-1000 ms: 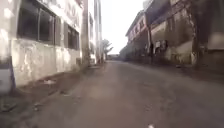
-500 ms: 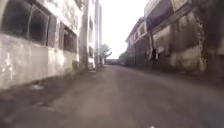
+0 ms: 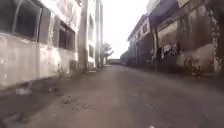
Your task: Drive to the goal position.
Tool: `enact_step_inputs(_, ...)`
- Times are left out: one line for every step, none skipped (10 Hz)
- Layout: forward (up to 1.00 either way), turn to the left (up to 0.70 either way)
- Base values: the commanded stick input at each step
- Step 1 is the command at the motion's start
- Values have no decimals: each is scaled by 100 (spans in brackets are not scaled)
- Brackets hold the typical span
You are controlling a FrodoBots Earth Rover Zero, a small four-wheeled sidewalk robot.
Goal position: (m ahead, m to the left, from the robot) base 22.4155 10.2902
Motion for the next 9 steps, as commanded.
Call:
enact_step_inputs(100,0)
enact_step_inputs(100,0)
enact_step_inputs(100,0)
enact_step_inputs(100,0)
enact_step_inputs(100,0)
enact_step_inputs(100,0)
enact_step_inputs(100,0)
enact_step_inputs(100,0)
enact_step_inputs(100,0)
